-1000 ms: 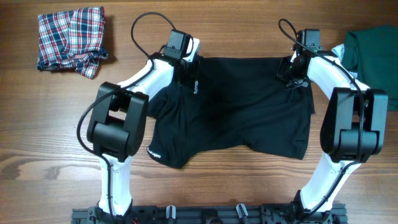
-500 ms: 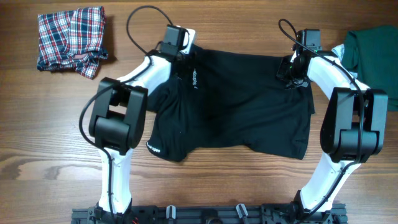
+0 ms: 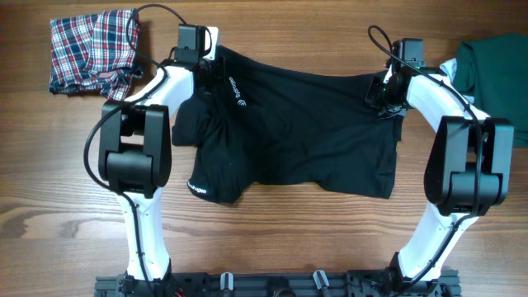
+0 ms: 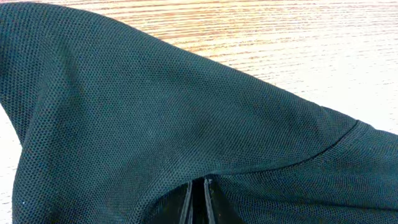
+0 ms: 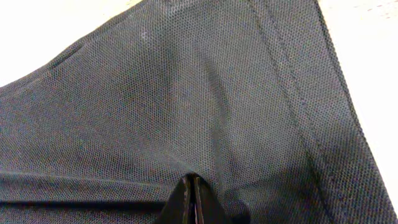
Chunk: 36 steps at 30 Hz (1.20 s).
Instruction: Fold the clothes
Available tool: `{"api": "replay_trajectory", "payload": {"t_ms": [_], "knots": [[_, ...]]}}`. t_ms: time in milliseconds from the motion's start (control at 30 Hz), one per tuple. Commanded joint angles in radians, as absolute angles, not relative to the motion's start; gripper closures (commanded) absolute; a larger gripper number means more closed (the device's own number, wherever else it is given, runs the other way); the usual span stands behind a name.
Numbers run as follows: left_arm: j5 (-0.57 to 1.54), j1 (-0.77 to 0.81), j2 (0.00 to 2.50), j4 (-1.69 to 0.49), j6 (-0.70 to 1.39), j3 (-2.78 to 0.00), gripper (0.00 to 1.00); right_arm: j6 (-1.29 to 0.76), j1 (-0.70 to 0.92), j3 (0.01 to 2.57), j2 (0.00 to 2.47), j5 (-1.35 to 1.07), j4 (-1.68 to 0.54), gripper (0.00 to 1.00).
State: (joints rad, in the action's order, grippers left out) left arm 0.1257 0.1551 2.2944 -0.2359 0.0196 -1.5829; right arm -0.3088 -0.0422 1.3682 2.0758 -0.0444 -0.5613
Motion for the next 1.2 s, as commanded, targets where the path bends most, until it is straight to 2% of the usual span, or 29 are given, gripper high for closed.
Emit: {"api": "replay_trajectory", "payload": {"t_ms": [0, 467, 700, 800, 833, 933, 1000, 1033, 1100, 1133, 1167], "knots": [[-0.050, 0.125, 2.425, -0.296, 0.007, -1.534, 0.91, -0.279, -0.031, 1.329, 2.158, 0.009, -0.506, 0.96], [-0.050, 0.139, 2.426, -0.307, 0.007, -1.536, 0.93, -0.262, -0.032, 1.330, 2.202, 0.051, -0.220, 0.96], [-0.078, 0.113, 2.426, -0.296, 0.006, -1.536, 0.91, -0.211, -0.118, 1.330, 2.220, 0.135, -0.215, 0.96], [-0.081, 0.095, 2.426, -0.287, 0.006, -1.536, 0.81, -0.191, -0.147, 1.333, 2.220, 0.136, -0.228, 0.96], [-0.085, 0.089, 2.425, -0.285, 0.006, -1.537, 0.68, -0.181, -0.149, 1.338, 2.220, 0.147, -0.233, 0.96], [-0.085, 0.076, 2.414, -0.305, 0.006, -1.558, 0.57, -0.151, -0.149, 1.391, 2.219, 0.203, -0.287, 0.93], [-0.089, 0.075, 2.394, -0.311, 0.002, -1.573, 0.53, -0.145, -0.149, 1.459, 2.218, 0.203, -0.348, 0.86], [-0.089, 0.075, 2.379, -0.311, -0.001, -1.577, 0.47, -0.145, -0.149, 1.504, 2.218, 0.202, -0.391, 0.81], [-0.089, 0.076, 2.334, -0.316, -0.001, -1.580, 0.34, -0.146, -0.149, 1.612, 2.217, 0.202, -0.503, 0.53], [-0.089, 0.076, 2.310, -0.327, 0.000, -1.580, 0.28, -0.147, -0.149, 1.658, 2.217, 0.202, -0.557, 0.44], [-0.089, 0.076, 2.284, -0.343, 0.000, -1.580, 0.28, -0.152, -0.149, 1.693, 2.213, 0.202, -0.601, 0.31]]}}
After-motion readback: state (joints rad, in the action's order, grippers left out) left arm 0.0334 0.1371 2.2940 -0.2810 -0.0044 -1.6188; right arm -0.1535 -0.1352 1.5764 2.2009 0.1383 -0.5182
